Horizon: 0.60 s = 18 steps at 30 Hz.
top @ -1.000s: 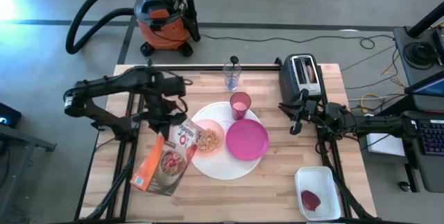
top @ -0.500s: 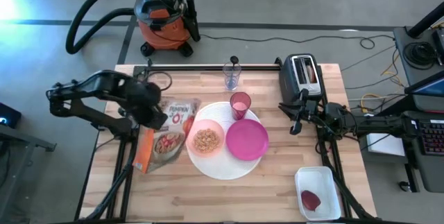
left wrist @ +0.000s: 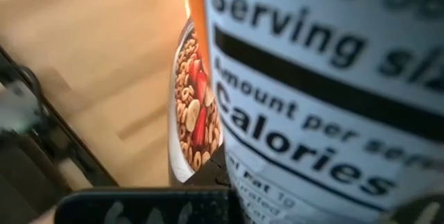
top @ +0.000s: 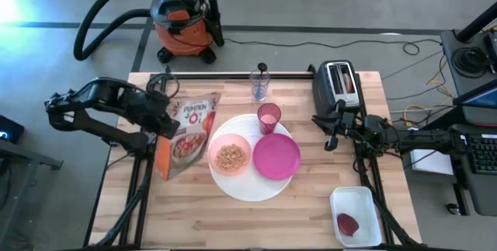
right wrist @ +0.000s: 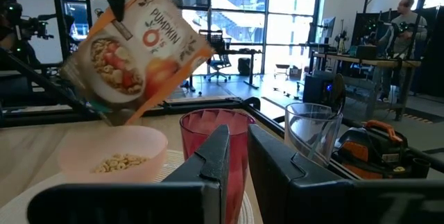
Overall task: Arrange a breakfast setting
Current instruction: Pour the cereal from the cereal box into the orange bowl
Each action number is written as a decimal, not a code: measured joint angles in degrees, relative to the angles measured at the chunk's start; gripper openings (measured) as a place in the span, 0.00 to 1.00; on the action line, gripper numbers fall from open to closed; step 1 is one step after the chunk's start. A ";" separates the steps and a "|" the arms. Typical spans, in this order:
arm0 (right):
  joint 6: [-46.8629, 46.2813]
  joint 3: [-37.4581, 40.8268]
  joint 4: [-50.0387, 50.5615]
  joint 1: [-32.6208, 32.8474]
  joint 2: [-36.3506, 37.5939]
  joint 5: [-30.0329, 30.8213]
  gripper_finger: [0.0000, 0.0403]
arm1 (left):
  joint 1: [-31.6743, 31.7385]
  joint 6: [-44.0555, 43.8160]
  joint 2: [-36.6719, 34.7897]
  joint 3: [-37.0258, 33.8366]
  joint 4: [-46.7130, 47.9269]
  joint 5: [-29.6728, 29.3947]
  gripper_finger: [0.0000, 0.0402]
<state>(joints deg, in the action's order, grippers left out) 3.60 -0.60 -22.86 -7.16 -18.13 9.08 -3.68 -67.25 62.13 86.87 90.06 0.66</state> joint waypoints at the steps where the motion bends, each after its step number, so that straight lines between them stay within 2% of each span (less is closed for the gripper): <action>1: 0.01 0.00 0.00 0.02 0.00 0.00 0.11 | 0.00 -0.56 0.30 0.00 0.00 1.84 0.00; 6: 0.00 0.02 -0.01 0.00 0.00 0.00 0.11 | 0.00 -3.63 2.85 -0.02 -0.04 13.93 0.00; 12: 0.01 0.00 0.00 0.00 0.00 0.00 0.11 | 0.04 -8.10 7.85 -0.02 -0.07 33.54 0.00; 18: 0.02 0.00 0.01 0.00 0.00 0.00 0.11 | 1.92 -9.35 12.69 -0.01 -0.06 47.44 0.00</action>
<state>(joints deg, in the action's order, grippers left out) 3.62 -0.60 -22.85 -7.16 -18.13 9.08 -1.77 -76.60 74.82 86.86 90.00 48.11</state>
